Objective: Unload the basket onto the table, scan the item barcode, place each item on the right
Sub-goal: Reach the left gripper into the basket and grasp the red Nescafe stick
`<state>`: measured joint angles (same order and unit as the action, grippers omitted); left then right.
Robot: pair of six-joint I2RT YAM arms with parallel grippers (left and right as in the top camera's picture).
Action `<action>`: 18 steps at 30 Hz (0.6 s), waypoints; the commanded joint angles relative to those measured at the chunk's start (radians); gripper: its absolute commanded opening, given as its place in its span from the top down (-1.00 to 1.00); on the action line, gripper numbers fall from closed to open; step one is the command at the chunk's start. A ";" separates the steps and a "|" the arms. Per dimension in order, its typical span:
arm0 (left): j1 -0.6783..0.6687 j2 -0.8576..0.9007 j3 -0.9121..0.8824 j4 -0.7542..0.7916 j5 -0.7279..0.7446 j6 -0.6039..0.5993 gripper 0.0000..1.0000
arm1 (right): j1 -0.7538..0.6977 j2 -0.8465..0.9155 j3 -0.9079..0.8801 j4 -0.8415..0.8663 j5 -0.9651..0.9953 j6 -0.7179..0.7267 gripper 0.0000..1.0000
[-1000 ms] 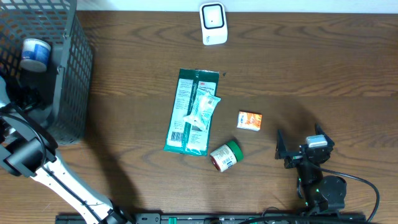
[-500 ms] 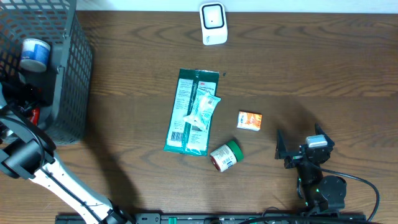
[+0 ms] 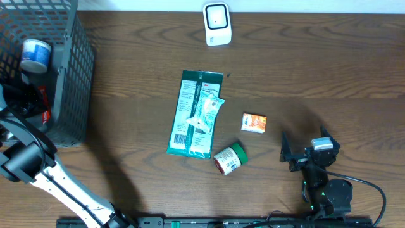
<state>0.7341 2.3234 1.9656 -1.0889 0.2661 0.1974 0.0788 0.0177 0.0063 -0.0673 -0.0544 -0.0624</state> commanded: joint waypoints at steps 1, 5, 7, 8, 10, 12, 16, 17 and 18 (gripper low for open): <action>0.008 -0.098 0.012 0.021 0.015 -0.092 0.85 | -0.008 -0.004 -0.001 -0.004 0.001 0.005 -0.99; 0.008 -0.244 0.013 0.068 0.016 -0.181 0.86 | -0.008 -0.004 -0.001 -0.004 0.001 0.005 -0.98; 0.008 -0.325 0.013 0.090 0.023 -0.222 0.86 | -0.008 -0.004 -0.001 -0.004 0.001 0.005 -0.99; 0.008 -0.361 0.013 0.098 0.023 -0.237 0.86 | -0.008 -0.004 -0.001 -0.004 0.001 0.005 -0.99; 0.008 -0.437 0.013 0.113 0.021 -0.268 0.86 | -0.008 -0.004 -0.001 -0.004 0.001 0.005 -0.99; 0.008 -0.497 0.013 0.123 0.007 -0.269 0.85 | -0.008 -0.004 -0.001 -0.004 0.001 0.005 -0.99; 0.008 -0.529 0.013 0.102 -0.063 -0.252 -0.04 | -0.008 -0.004 -0.001 -0.004 0.001 0.005 -0.99; 0.008 -0.523 0.003 0.096 -0.071 -0.237 -0.19 | -0.008 -0.004 -0.001 -0.004 0.001 0.005 -0.99; 0.006 -0.516 -0.010 0.097 -0.072 -0.230 -0.28 | -0.008 -0.004 -0.001 -0.004 0.001 0.005 -0.98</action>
<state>0.7372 1.7447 1.9911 -0.9783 0.2409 -0.0387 0.0788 0.0177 0.0063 -0.0673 -0.0544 -0.0624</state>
